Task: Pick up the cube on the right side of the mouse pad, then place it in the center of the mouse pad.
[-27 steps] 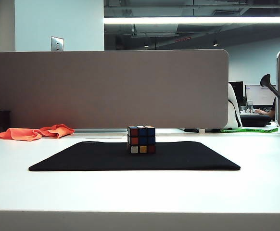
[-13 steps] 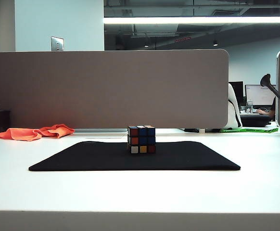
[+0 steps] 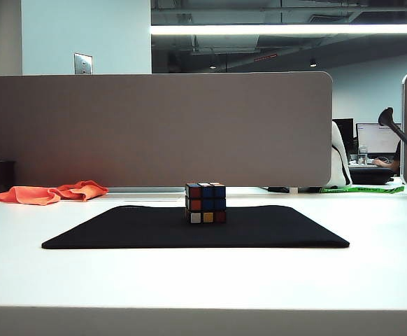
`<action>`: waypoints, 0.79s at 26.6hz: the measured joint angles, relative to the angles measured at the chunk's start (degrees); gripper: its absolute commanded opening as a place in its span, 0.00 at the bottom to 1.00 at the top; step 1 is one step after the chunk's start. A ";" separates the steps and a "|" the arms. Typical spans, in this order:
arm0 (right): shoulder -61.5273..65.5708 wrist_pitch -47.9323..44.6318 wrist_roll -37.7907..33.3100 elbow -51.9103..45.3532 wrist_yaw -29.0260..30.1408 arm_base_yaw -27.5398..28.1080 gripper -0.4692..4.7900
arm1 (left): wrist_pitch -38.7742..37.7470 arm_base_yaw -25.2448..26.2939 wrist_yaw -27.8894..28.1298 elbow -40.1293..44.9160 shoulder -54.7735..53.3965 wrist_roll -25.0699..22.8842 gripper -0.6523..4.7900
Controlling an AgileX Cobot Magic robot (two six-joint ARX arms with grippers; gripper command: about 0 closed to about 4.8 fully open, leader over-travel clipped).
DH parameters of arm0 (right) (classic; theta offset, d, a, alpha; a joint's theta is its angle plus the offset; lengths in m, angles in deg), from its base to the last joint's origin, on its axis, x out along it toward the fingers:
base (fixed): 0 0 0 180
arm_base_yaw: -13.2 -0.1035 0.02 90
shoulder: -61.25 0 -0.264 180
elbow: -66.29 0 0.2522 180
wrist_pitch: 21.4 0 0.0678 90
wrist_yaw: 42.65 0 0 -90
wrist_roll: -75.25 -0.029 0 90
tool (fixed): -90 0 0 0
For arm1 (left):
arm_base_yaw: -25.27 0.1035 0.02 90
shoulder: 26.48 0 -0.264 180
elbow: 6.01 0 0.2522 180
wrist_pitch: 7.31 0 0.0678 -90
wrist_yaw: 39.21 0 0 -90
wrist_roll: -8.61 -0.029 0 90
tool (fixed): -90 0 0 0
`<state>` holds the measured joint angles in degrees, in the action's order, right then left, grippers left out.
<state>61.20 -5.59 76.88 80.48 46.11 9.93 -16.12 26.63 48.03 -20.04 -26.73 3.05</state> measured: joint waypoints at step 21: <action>0.00 -2.67 -0.07 -0.02 3.82 0.02 0.08 | 0.00 0.00 0.35 0.00 0.02 1.51 0.11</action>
<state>61.20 -8.26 76.81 80.46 49.94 9.95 -16.12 26.63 48.38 -20.04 -26.71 4.56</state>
